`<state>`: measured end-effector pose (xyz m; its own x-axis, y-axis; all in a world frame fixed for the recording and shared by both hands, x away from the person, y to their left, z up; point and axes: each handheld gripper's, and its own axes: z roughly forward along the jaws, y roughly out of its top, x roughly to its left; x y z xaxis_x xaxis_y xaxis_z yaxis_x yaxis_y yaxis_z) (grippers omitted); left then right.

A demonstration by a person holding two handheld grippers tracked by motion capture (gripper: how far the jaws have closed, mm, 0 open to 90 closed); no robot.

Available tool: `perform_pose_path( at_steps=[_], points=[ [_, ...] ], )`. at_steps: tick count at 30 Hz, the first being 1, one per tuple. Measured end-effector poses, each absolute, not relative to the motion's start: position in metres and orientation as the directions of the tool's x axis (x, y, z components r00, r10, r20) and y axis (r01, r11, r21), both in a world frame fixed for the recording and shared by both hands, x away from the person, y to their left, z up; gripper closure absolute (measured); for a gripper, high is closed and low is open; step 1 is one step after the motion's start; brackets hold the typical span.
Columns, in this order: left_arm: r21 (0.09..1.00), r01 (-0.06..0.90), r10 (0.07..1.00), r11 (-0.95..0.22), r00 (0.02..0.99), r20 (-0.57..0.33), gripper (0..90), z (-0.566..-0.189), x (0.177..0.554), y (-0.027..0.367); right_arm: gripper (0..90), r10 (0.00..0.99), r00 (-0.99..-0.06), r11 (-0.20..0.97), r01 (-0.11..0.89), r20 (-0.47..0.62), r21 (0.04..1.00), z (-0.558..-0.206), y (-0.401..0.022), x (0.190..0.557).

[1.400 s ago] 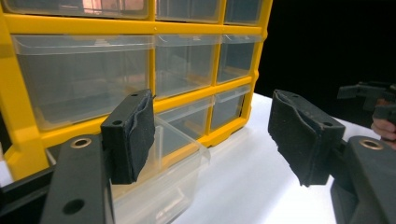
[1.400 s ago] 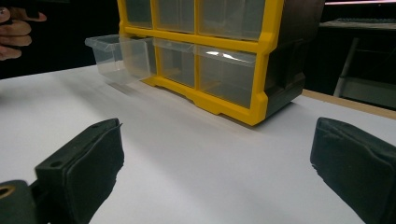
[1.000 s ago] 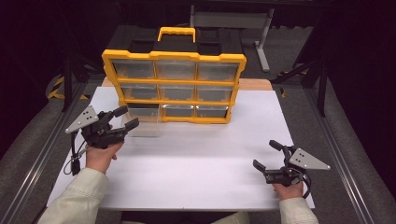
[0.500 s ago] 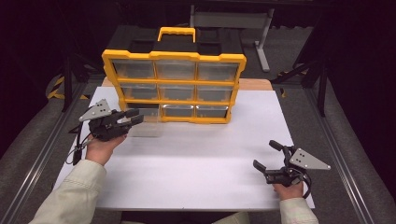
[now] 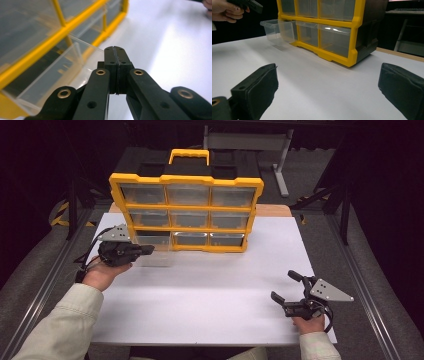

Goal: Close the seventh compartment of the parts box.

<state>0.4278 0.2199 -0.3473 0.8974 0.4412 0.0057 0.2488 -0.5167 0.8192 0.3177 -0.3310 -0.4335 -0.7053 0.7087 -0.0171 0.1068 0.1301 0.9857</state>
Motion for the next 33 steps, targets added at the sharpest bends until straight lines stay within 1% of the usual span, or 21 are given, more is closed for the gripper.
perform_pose_path(
  at_steps=[4,9,11,13,17,21,26,28,30,33],
  points=[
    [0.775,0.255,0.385,-0.578,0.923,-0.017,89.5,-0.346,0.428,0.215,3.1,0.707,-0.707,0.129,0.106,-0.016,0.986,-0.434,-0.331,0.318],
    [0.721,0.247,0.36,-0.648,0.933,0.005,89.5,-0.342,0.429,0.21,3.1,0.707,-0.707,0.131,0.109,-0.016,0.985,-0.434,-0.331,0.318],
    [0.675,0.252,0.34,-0.694,0.94,-0.001,89.5,-0.341,0.431,0.208,3.1,0.707,-0.707,0.131,0.108,-0.017,0.985,-0.434,-0.331,0.318],
    [0.624,0.235,0.317,-0.745,0.948,0.022,89.5,-0.34,0.432,0.207,3.2,0.705,-0.709,0.131,0.109,-0.015,0.985,-0.434,-0.331,0.318],
    [0.575,0.233,0.283,-0.785,0.959,-0.002,89.5,-0.336,0.434,0.206,3.1,0.704,-0.711,0.13,0.113,-0.011,0.985,-0.434,-0.331,0.319],
    [0.525,0.222,0.263,-0.822,0.965,0.005,89.5,-0.337,0.435,0.205,3.1,0.702,-0.712,0.128,0.112,-0.01,0.985,-0.434,-0.331,0.319],
    [0.461,0.24,0.272,-0.854,0.962,0.002,89.6,-0.344,0.439,0.203,3.3,0.697,-0.717,0.13,0.118,-0.006,0.985,-0.435,-0.33,0.319],
    [0.446,0.256,0.284,-0.857,0.959,-0.005,89.6,-0.348,0.441,0.202,3.3,0.696,-0.718,0.129,0.118,-0.005,0.985,-0.435,-0.33,0.32],
    [0.431,0.26,0.29,-0.864,0.957,0.005,89.5,-0.351,0.443,0.201,3.3,0.695,-0.719,0.128,0.118,-0.004,0.985,-0.435,-0.33,0.32],
    [0.425,0.283,0.314,-0.86,0.949,0.005,89.6,-0.356,0.447,0.2,3.3,0.694,-0.72,0.128,0.118,-0.004,0.985,-0.435,-0.33,0.32]
  ],
)
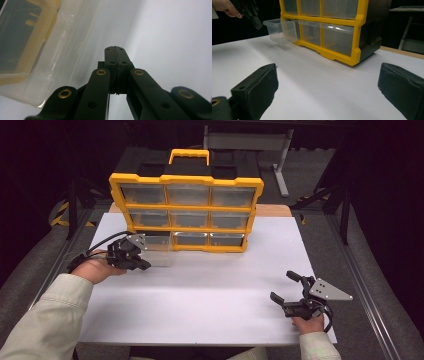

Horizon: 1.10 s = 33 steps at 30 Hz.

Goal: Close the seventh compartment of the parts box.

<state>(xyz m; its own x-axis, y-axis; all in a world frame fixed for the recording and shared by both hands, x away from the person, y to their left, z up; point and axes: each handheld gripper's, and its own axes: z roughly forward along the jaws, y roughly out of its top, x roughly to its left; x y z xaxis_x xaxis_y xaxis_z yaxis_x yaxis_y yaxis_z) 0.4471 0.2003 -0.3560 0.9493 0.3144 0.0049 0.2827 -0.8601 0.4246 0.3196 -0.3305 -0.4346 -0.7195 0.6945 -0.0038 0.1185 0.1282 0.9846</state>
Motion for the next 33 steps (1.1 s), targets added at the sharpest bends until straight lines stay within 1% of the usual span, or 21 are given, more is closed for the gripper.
perform_pose_path(
  at_steps=[10,13,19,27,31,33],
  points=[
    [0.398,0.315,0.359,-0.862,0.932,0.04,89.6,-0.366,0.456,0.192,3.5,0.691,-0.722,0.126,0.119,-0.001,0.985,-0.435,-0.331,0.32],
    [0.394,0.302,0.346,-0.868,0.937,0.043,89.6,-0.367,0.459,0.189,3.5,0.69,-0.723,0.125,0.119,0.0,0.985,-0.435,-0.331,0.32],
    [0.385,0.309,0.357,-0.87,0.932,0.06,89.6,-0.371,0.466,0.185,3.7,0.69,-0.724,0.126,0.121,0.001,0.985,-0.435,-0.331,0.32],
    [0.406,0.346,0.402,-0.846,0.914,0.059,89.6,-0.373,0.479,0.187,3.9,0.688,-0.725,0.121,0.125,0.007,0.985,-0.435,-0.331,0.321],
    [0.402,0.368,0.424,-0.838,0.904,0.056,89.6,-0.375,0.486,0.188,4.0,0.687,-0.726,0.119,0.129,0.012,0.985,-0.436,-0.331,0.321],
    [0.404,0.364,0.423,-0.839,0.904,0.064,89.6,-0.376,0.49,0.188,4.0,0.687,-0.727,0.119,0.129,0.012,0.984,-0.436,-0.331,0.321]
  ],
)
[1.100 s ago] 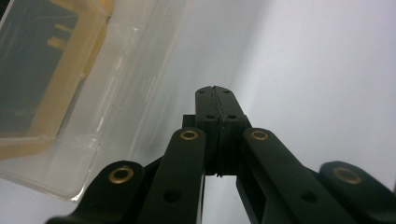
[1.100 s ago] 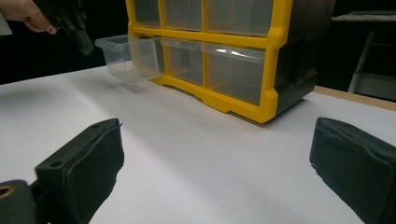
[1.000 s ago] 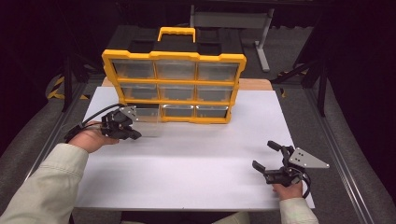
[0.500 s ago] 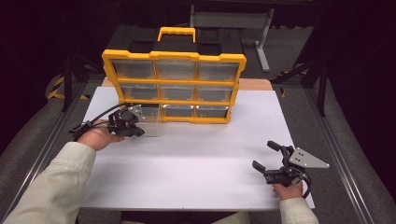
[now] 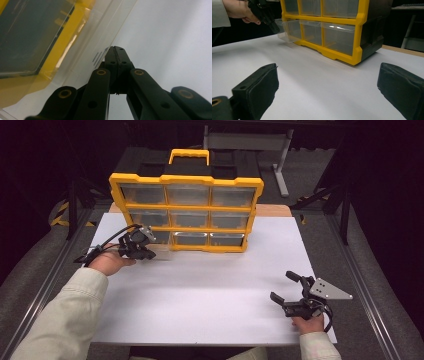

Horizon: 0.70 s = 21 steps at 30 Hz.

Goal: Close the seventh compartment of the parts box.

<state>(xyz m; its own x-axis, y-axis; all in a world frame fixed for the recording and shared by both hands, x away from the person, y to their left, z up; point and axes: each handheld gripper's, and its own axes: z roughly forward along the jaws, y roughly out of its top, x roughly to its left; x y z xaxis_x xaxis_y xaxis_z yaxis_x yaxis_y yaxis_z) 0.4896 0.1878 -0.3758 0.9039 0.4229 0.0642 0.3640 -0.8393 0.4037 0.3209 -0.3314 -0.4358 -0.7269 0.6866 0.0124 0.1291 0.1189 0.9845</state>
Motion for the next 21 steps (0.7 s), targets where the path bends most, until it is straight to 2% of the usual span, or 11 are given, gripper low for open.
perform_pose_path(
  at_steps=[5,21],
  points=[
    [0.416,0.391,0.454,-0.821,0.889,0.06,89.6,-0.377,0.495,0.187,4.1,0.686,-0.727,0.115,0.132,0.017,0.984,-0.436,-0.332,0.321],
    [0.468,0.412,0.53,-0.782,0.835,0.151,89.5,-0.379,0.507,0.186,4.7,0.685,-0.728,0.112,0.141,0.026,0.984,-0.436,-0.333,0.322]
  ],
)
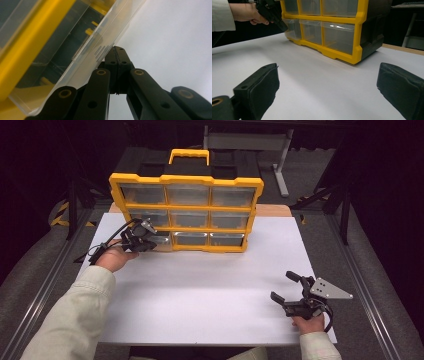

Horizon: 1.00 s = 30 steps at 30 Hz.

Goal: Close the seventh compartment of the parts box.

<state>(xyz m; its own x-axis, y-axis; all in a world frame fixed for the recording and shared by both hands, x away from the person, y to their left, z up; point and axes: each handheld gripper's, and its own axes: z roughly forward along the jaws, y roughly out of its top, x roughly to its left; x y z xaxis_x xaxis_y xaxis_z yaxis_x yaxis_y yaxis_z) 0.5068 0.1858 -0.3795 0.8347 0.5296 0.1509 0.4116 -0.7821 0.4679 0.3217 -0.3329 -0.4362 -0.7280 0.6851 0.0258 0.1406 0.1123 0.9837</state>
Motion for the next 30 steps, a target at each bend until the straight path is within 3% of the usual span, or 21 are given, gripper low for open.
perform_pose_path(
  at_steps=[4,23,30],
  points=[
    [0.505,0.433,0.554,-0.746,0.825,0.11,89.5,-0.385,0.511,0.186,4.9,0.686,-0.727,0.111,0.145,0.029,0.983,-0.436,-0.334,0.322],
    [0.591,0.471,0.663,-0.655,0.733,0.15,89.5,-0.392,0.516,0.185,5.3,0.686,-0.726,0.102,0.155,0.043,0.983,-0.437,-0.335,0.323],
    [0.6,0.47,0.666,-0.647,0.732,0.145,89.4,-0.394,0.517,0.186,5.3,0.686,-0.726,0.102,0.157,0.045,0.982,-0.437,-0.335,0.323]
  ],
)
